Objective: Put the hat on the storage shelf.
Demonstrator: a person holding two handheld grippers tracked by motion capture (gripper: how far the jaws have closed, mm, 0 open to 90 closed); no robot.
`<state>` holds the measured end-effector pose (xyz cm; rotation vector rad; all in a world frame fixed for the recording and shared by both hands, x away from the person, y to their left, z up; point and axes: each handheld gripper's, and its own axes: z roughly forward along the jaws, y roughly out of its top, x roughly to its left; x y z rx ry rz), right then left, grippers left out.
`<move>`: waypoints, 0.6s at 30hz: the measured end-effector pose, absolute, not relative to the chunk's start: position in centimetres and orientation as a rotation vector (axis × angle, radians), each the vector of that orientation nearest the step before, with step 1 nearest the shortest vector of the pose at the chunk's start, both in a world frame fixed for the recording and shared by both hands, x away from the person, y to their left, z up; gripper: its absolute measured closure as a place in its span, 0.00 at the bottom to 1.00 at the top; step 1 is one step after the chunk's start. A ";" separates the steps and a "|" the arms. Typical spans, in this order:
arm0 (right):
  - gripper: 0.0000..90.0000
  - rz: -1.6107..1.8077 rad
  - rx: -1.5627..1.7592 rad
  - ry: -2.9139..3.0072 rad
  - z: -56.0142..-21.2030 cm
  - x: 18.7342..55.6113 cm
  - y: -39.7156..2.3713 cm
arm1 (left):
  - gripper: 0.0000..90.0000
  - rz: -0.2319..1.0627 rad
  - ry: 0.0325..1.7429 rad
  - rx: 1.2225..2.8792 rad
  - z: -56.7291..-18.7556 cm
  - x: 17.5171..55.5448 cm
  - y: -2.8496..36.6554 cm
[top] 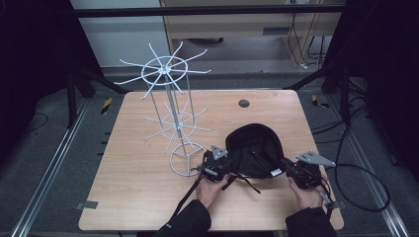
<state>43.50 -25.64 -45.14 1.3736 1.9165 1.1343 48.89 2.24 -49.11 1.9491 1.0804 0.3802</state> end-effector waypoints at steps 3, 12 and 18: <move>0.92 1.178 1.292 1.873 -44.0 42.7 -25.6 | 0.90 0.357 1.071 1.940 -49.2 48.8 1.5; 0.93 1.273 1.013 1.905 -42.8 41.0 -23.9 | 0.90 0.321 1.048 1.934 -49.3 49.5 -0.1; 0.93 1.311 0.940 1.982 -43.2 40.7 -22.8 | 0.91 0.301 1.042 1.929 -49.7 50.3 -0.6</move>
